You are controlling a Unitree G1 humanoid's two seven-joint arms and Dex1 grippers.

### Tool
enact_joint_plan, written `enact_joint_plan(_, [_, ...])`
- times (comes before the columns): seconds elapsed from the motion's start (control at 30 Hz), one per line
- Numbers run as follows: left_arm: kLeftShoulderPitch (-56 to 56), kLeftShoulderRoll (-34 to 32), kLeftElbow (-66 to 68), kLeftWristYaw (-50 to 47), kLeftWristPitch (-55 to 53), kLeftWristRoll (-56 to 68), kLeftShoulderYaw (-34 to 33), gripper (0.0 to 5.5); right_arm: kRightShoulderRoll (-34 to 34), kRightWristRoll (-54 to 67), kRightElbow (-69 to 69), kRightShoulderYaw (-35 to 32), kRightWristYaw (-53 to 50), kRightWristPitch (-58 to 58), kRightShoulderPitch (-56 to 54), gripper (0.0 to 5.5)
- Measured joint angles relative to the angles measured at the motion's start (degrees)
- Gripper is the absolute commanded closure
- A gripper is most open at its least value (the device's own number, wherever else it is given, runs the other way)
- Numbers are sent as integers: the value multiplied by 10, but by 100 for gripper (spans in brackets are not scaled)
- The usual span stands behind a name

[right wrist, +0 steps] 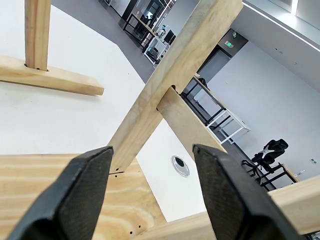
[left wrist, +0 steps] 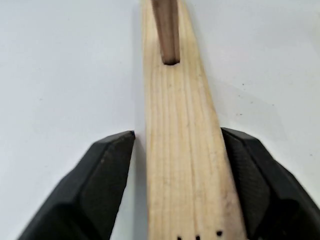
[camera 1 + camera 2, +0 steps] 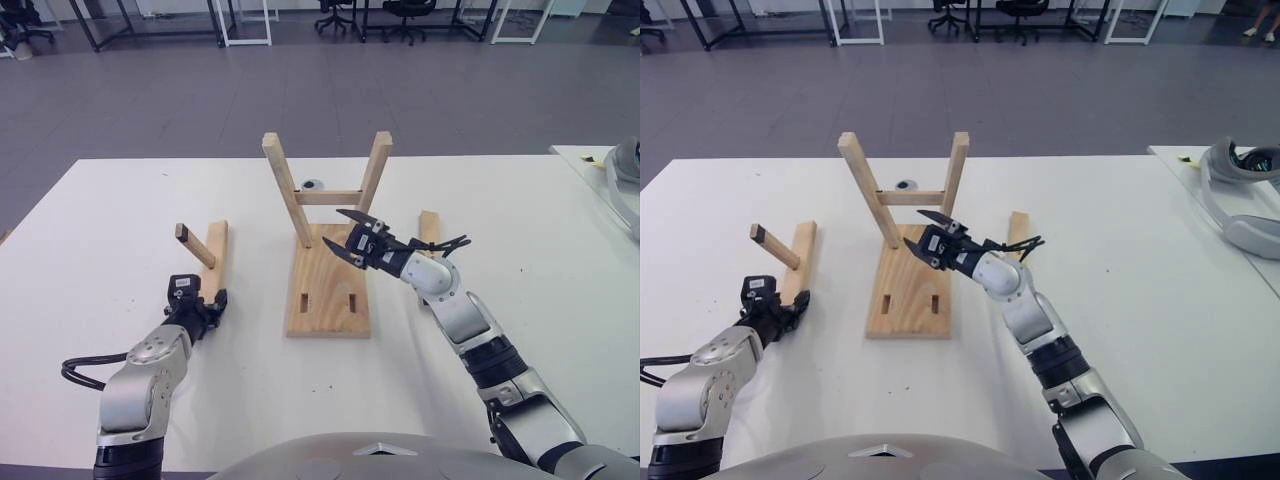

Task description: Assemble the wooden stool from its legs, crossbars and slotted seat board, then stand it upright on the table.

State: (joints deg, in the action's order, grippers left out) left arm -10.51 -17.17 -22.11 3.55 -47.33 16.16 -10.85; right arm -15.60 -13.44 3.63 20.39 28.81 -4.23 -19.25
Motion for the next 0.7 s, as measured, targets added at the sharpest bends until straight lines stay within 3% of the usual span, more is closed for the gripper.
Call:
enact_joint_plan(0.1, [-6,-8,-1,1,3,-11,1,339,3,-2,1,0,-6,2,0,252])
enact_joint_plan(0.23, [-17,-10,2,11,33,-12,-2,345,16,26,-2,-12,-4,27,0,252])
enact_joint_plan(0.4, [28,-48,-54,63,154,-7,-61,345,81,261,-75,-132,17,198,-26,252])
enact_joint_plan(0.5, [98,-125,-153,97,160,13,-108,345,111,441,-96,-247,-12,304,-142,252])
enact_joint_plan(0.57, [147,-149,-183,104,153,27,-117,345,133,513,-90,-284,-38,337,-214,252])
enact_joint_plan(0.7, [211,-169,-224,114,118,59,-94,345,189,631,-24,-333,-71,371,-340,179])
